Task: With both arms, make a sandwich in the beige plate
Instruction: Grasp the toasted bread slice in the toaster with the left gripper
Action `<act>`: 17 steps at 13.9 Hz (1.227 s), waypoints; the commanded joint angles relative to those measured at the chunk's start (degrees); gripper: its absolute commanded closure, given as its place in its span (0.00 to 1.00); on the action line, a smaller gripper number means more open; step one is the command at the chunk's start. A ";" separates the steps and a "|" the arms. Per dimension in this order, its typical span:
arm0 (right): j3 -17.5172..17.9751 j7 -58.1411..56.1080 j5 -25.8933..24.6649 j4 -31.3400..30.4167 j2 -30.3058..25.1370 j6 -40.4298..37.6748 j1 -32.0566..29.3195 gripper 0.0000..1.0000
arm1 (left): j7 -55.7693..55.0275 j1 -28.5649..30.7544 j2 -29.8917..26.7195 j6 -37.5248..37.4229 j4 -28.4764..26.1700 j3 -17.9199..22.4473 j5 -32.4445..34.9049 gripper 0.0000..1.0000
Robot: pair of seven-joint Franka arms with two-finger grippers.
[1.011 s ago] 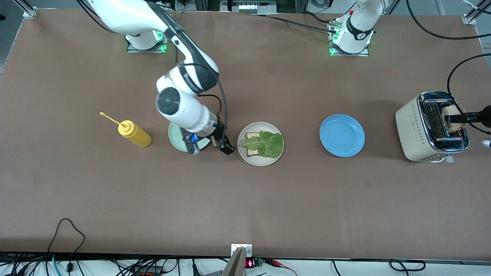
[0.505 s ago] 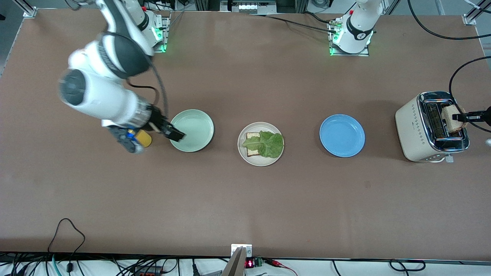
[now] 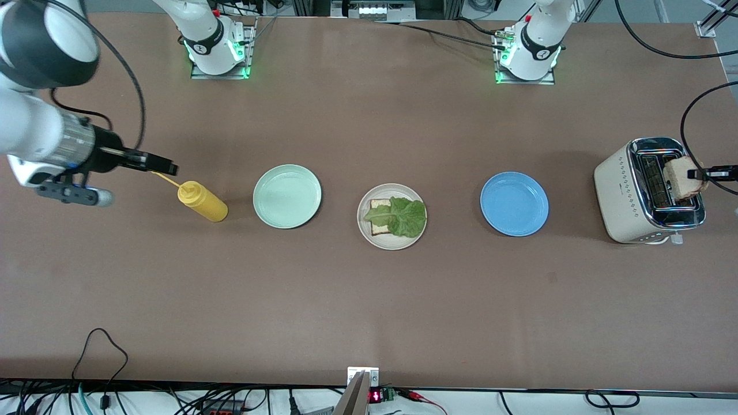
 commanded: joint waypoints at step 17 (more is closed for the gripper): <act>-7.41 -15.78 -10.63 0.95 -4.03 -2.06 3.64 0.00 | -11.86 -5.59 4.40 -24.11 13.12 -29.33 -13.08 1.00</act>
